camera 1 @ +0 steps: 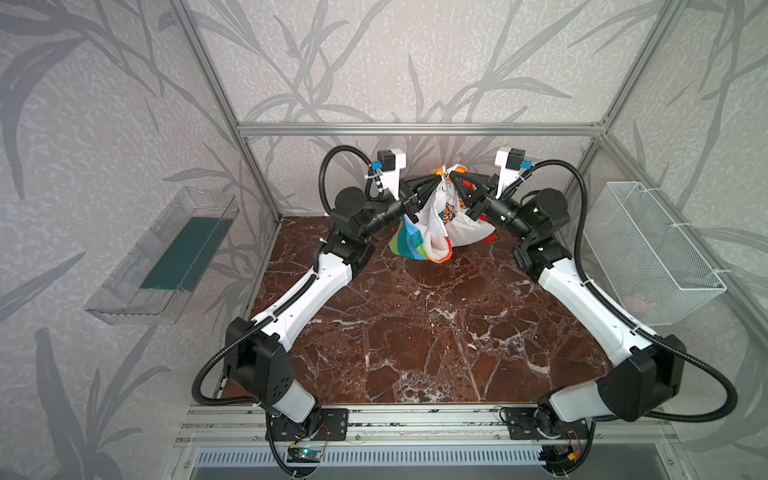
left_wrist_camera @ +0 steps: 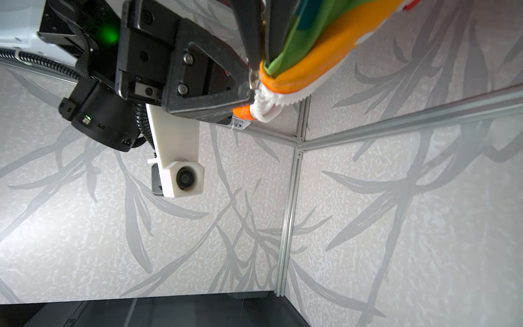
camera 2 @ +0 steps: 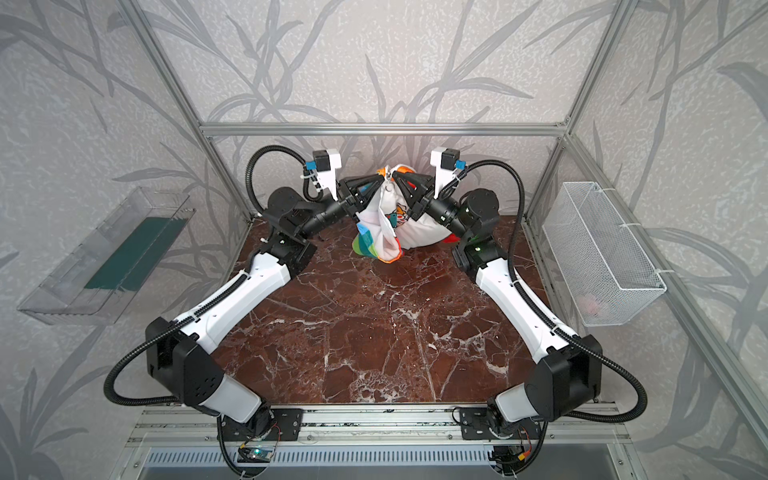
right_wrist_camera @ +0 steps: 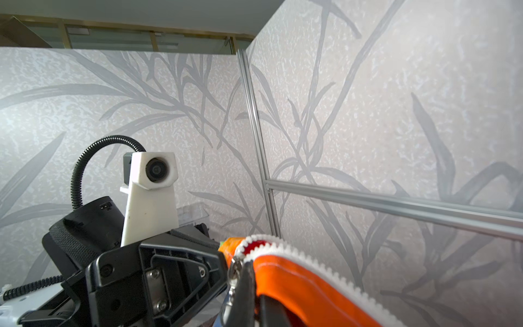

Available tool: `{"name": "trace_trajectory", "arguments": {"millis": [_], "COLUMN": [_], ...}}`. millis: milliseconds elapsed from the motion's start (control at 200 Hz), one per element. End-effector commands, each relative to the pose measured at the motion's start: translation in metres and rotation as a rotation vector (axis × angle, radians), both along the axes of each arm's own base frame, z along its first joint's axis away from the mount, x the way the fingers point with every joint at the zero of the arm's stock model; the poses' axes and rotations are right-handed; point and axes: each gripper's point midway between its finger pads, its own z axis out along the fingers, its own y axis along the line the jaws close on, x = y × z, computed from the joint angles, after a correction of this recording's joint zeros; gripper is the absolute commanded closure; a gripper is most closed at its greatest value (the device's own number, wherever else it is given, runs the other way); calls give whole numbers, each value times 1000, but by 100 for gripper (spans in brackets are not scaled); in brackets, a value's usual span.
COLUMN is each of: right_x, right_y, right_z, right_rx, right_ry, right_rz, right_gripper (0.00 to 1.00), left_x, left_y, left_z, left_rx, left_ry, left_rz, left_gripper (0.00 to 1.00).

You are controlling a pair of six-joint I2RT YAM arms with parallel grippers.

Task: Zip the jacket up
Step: 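Lower the jacket onto the table with both grippers, keeping the zipper ends held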

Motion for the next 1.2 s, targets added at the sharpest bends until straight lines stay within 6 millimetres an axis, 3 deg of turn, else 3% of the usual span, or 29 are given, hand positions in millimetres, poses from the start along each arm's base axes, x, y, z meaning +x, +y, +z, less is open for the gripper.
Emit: {"name": "trace_trajectory", "arguments": {"millis": [0,115,190,295,430,540,715,865,925,1070,1195], "right_x": [-6,-24,-41,-63,-83,-99,-124,-135,-140,-157,-172], "right_y": [-39,-40,-44,-54,-67,-67,-62,-65,-62,-56,-65], "right_z": [-11,-99,-144,-198,-242,-262,-290,-299,-300,-302,-300], "right_rx": [110,81,77,51,64,104,103,99,102,98,51], "right_ry": [24,220,331,437,540,620,712,738,757,813,816], "right_rz": [-126,-158,-164,-210,-243,-201,-160,-174,-149,-102,-124], "right_gripper": [100,100,100,100,100,100,100,100,91,58,50], "left_x": [2,-22,-43,-67,-88,-98,-113,-129,-138,-149,-160], "left_y": [-6,-13,-16,-19,-21,-22,-23,-14,-14,-13,0], "left_z": [-103,-184,-227,-270,-305,-321,-329,-346,-347,-341,-342], "left_rx": [34,79,88,100,135,159,227,323,336,309,389], "left_ry": [306,514,613,717,809,898,969,1090,1133,1185,1211], "left_rz": [-22,36,42,32,18,10,-7,4,-22,-52,-25], "left_gripper": [100,100,100,100,100,100,100,100,100,100,100]}}
